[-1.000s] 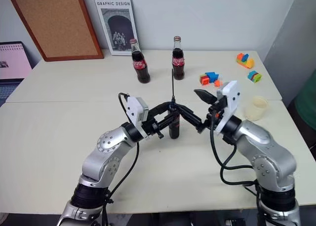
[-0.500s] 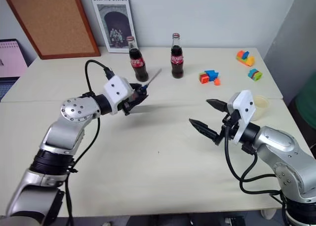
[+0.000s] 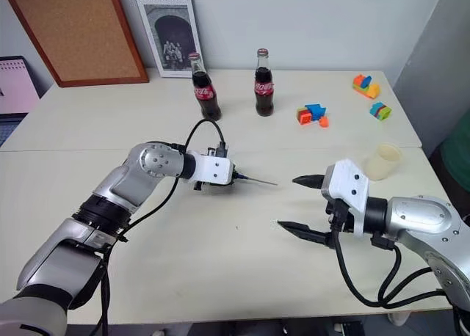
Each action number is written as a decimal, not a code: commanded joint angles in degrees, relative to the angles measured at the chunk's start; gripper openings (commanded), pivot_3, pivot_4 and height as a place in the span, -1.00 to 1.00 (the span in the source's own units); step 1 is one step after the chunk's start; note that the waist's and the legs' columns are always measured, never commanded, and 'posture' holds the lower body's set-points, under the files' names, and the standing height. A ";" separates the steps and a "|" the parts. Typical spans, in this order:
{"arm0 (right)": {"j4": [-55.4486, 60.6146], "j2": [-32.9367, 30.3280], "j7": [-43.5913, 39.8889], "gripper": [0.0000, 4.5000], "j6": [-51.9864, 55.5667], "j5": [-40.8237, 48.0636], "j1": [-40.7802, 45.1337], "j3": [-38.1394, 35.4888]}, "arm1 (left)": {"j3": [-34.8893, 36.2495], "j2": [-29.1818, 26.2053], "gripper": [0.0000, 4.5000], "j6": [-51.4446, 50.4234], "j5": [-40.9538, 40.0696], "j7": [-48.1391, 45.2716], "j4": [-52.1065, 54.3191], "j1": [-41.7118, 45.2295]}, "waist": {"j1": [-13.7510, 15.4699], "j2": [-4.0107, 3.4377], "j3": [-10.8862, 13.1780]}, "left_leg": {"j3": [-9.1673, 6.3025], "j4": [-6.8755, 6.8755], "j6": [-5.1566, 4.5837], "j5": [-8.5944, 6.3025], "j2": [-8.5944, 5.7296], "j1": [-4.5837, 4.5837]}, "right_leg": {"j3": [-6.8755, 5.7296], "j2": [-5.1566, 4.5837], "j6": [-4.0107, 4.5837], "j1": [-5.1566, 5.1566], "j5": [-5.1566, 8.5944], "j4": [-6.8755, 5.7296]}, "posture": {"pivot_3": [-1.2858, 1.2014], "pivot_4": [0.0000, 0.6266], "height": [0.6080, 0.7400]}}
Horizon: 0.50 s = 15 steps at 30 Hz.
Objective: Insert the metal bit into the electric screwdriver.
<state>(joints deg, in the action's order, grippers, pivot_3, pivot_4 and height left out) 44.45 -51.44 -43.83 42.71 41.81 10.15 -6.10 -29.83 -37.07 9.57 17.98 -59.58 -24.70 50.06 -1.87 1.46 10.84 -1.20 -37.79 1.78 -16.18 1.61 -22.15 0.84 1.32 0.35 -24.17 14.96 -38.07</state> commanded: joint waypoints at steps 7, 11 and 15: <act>0.88 0.06 -0.78 1.00 -3.81 -1.59 -2.08 -1.30 | -0.60 3.87 0.10 0.24 3.63 -2.40 -4.06 1.96 | 0.32 0.01 -0.01 | 0.00 -0.13 0.00 0.00 -0.06 0.06 | -0.01 -0.01 -0.10 0.13 -0.06 -0.07 | 0.03 -0.52 1.00; 0.44 -0.08 -1.28 1.00 -4.20 -1.74 -2.21 -1.27 | 0.49 4.35 0.48 -0.69 3.02 -3.36 -3.16 1.46 | 0.32 0.01 -0.02 | 0.06 -0.17 0.00 0.00 -0.06 0.06 | 0.08 -0.04 -0.15 0.14 -0.09 -0.04 | 0.03 -0.52 1.00; -0.10 -0.18 -1.83 1.00 -4.35 -1.95 -2.04 -1.22 | 3.03 4.92 0.84 -2.95 0.02 -4.63 -0.69 0.51 | 0.34 0.01 -0.02 | 0.04 -0.16 0.00 0.00 -0.06 0.04 | 0.05 -0.04 -0.15 0.13 -0.09 -0.04 | 0.03 -0.52 1.00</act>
<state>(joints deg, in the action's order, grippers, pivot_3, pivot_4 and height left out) 43.89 -51.24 -45.04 39.43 39.58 7.84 -6.13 -27.17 -32.80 7.95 19.89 -62.11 -27.22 52.13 -1.53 1.48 10.82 -1.17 -37.95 1.78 -16.17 1.56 -22.11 0.88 1.27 0.20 -24.04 14.87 -38.11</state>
